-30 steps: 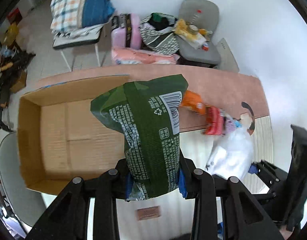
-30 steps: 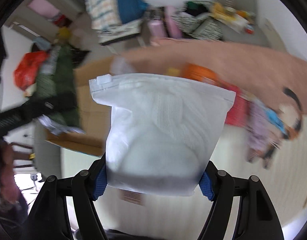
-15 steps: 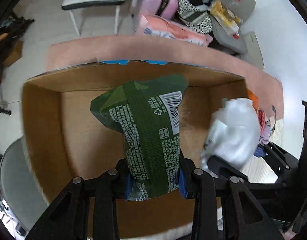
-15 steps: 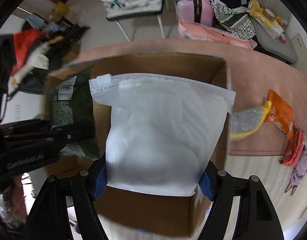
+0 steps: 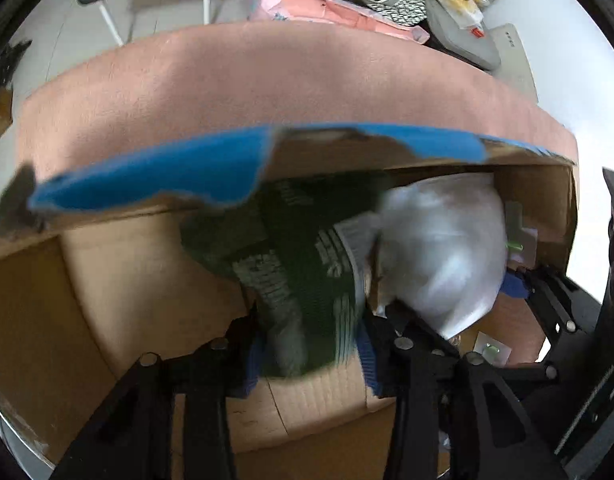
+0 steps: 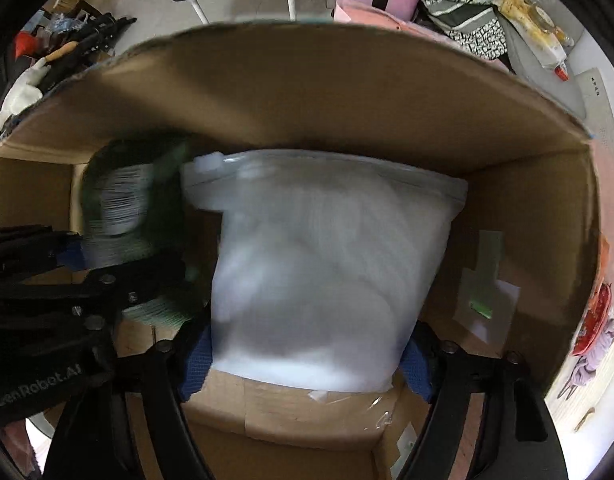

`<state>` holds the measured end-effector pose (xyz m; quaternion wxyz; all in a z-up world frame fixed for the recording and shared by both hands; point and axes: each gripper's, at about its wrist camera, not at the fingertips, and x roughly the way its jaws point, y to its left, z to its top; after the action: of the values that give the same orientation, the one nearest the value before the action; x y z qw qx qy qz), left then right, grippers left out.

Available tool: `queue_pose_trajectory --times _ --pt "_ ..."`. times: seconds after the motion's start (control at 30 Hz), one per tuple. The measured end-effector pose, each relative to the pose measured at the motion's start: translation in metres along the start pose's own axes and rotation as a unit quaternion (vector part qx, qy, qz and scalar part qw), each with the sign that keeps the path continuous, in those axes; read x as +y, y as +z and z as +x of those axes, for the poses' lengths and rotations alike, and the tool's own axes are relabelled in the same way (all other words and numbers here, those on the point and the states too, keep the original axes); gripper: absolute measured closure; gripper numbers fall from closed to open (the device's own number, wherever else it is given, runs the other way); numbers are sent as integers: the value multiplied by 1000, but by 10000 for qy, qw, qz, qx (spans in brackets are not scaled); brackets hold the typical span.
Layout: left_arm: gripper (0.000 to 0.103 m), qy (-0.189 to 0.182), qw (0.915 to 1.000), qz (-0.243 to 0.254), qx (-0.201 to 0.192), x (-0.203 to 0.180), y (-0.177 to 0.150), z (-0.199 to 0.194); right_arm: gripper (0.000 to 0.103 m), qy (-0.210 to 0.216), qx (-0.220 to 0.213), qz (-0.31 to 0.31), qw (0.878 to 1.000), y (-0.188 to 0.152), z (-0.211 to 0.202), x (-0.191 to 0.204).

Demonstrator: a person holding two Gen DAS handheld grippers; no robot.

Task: Organize soft objects
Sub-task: 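Carry both items into the cardboard box and open both tools to release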

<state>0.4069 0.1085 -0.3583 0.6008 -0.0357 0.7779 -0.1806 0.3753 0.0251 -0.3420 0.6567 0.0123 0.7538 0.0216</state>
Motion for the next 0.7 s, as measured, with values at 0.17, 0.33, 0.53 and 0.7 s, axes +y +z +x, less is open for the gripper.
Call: queue_pose_trajectory --times 0.17,0.33,0.53,0.7 --pt "32 57 9988 -316 -381 1 -15 -26 0 -20 -237 -17 9997 -8 -25 5" --pt "7 655 9913 -305 -1097 -8 -61 -71 0 -249 -573 63 9980 -50 -71 -3" --pt "4 1150 9751 -357 -1862 -23 -121 -98 0 -462 -1012 -16 9938 -92 -91 -20" --pt "4 1190 9662 -336 -2261 -46 -165 -114 0 -408 -1407 -21 9892 -141 -118 -27"
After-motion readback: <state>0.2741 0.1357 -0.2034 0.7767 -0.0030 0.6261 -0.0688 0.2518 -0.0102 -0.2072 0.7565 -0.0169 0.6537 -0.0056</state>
